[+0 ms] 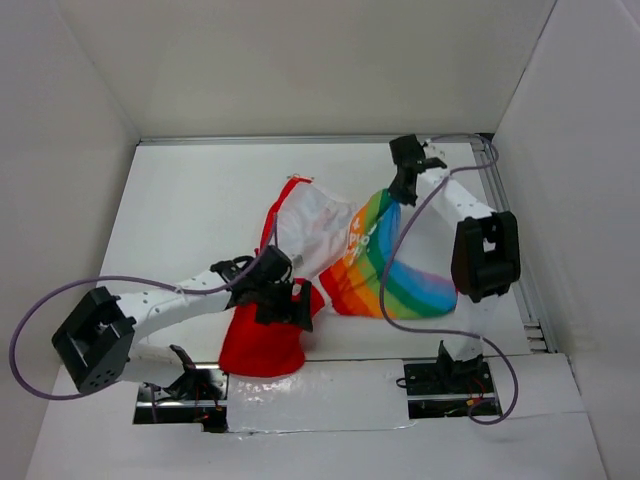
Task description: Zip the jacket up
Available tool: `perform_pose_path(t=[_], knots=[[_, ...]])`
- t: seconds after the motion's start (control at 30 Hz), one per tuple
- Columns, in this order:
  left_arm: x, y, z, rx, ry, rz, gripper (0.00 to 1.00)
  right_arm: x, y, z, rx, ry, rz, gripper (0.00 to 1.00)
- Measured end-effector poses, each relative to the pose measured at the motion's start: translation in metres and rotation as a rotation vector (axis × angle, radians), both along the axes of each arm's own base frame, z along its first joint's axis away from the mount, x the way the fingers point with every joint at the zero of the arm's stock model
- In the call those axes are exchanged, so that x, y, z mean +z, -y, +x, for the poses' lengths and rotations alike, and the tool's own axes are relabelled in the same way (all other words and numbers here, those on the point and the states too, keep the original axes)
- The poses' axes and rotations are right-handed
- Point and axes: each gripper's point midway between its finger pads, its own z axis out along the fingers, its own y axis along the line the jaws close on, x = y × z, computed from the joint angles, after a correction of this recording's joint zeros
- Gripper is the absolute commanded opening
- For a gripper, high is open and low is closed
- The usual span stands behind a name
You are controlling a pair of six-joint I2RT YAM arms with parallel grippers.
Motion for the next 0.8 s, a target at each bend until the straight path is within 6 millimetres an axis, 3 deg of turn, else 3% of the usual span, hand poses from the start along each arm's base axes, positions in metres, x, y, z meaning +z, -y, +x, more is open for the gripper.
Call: perform_pose_path(t=[0.07,0.1,0.13,0.17,0.27,0.33,0.4,0.5,0.6,0.7,0.8], knots=[[-0.006,0.010,-0.018,-0.064,-0.021,0.008,0.99,0.017,0.009,0.039,0.019,0.056,-0.030,0.10],[-0.011,0.014,-0.025,-0.085,-0.036,0.019,0.99,0.024,0.014,0.054,0.030,0.078,-0.045,0.32],[-0.017,0.019,-0.032,-0.102,-0.060,0.040,0.99,0.031,0.019,0.066,0.038,0.098,-0.056,0.86],[-0.021,0.023,-0.035,-0.112,-0.073,0.060,0.99,0.038,0.022,0.072,0.045,0.113,-0.059,0.99],[-0.028,0.038,-0.031,-0.098,-0.100,0.149,0.99,0.055,0.026,0.074,0.109,0.135,-0.054,1.00],[-0.018,0.054,-0.014,-0.065,-0.072,0.175,0.99,0.064,0.027,0.058,0.138,0.151,-0.046,1.00],[0.001,0.066,0.006,-0.031,-0.018,0.156,0.99,0.068,0.024,0.027,0.157,0.152,-0.036,1.00],[0.034,0.074,0.038,0.051,0.053,0.109,0.99,0.064,0.018,-0.040,0.177,0.138,0.016,1.00],[0.056,0.053,0.064,0.156,0.083,0.097,0.99,0.054,0.005,-0.094,0.207,0.145,0.086,1.00],[0.068,0.020,0.087,0.276,0.086,0.105,0.99,0.025,-0.019,-0.135,0.269,0.094,0.150,1.00],[0.070,-0.012,0.109,0.390,0.090,0.111,0.99,0.002,-0.044,-0.156,0.327,0.019,0.179,1.00]])
